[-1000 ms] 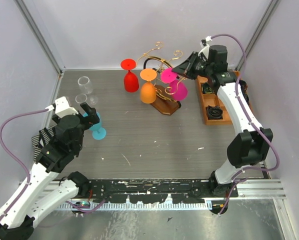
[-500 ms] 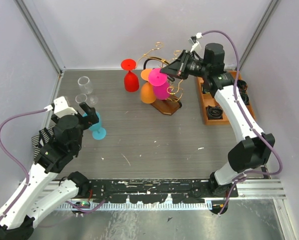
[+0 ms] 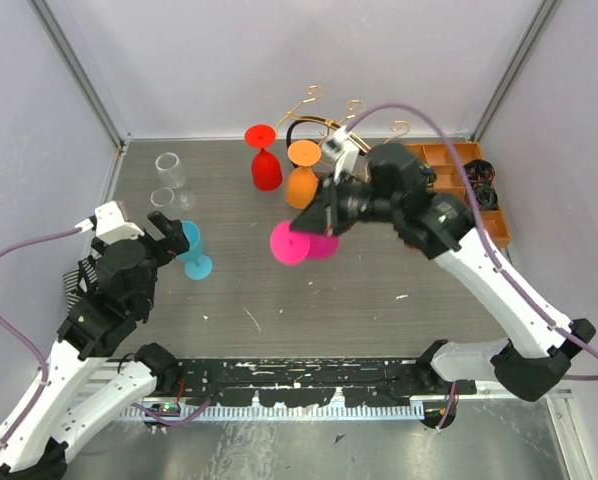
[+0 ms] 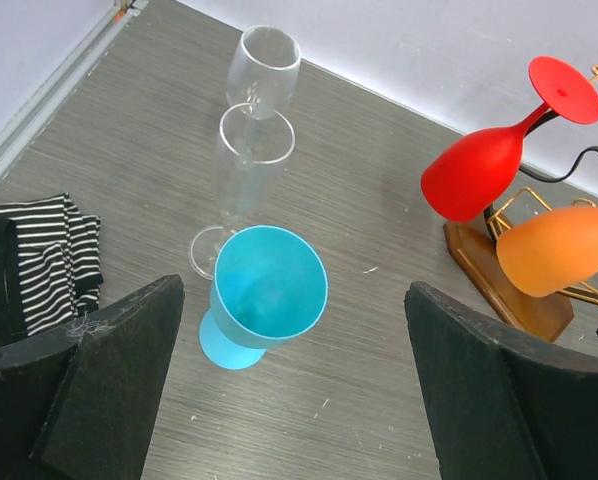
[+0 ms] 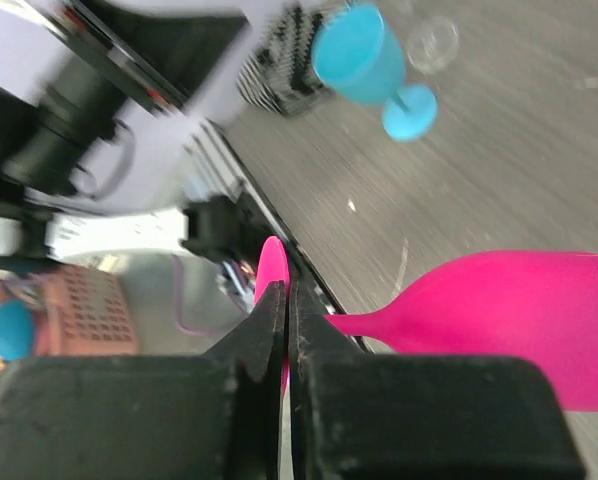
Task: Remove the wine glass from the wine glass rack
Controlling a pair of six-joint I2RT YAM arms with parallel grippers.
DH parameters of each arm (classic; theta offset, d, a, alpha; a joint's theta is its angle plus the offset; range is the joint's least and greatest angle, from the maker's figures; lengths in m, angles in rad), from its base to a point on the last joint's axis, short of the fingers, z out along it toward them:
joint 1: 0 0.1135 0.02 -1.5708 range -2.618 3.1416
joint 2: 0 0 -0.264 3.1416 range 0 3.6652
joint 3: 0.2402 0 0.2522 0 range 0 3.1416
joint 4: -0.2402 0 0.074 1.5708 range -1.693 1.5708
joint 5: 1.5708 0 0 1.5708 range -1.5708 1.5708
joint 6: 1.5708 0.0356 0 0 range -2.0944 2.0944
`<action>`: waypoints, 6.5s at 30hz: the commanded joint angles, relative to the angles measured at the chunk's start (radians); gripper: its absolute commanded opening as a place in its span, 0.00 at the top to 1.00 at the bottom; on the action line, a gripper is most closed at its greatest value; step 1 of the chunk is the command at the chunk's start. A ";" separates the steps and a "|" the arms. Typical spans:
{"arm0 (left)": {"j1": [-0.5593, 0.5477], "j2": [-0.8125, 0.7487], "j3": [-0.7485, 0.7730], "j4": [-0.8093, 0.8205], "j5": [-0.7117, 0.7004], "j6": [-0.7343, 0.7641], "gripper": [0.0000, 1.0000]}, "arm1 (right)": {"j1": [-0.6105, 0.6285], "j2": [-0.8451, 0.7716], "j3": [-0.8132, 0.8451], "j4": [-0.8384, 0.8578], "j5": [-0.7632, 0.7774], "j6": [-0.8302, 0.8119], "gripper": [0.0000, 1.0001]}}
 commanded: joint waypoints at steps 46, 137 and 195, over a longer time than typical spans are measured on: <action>-0.002 0.101 0.332 -0.192 -0.328 0.017 0.02 | 0.755 0.942 -0.370 1.124 1.286 -1.323 0.99; -0.002 0.222 0.339 -0.175 -0.207 0.006 0.02 | -0.242 0.602 0.588 -0.013 0.411 0.138 0.48; 0.001 0.226 0.325 -0.161 -0.191 0.039 0.02 | -0.247 0.447 0.287 0.099 0.313 0.109 0.66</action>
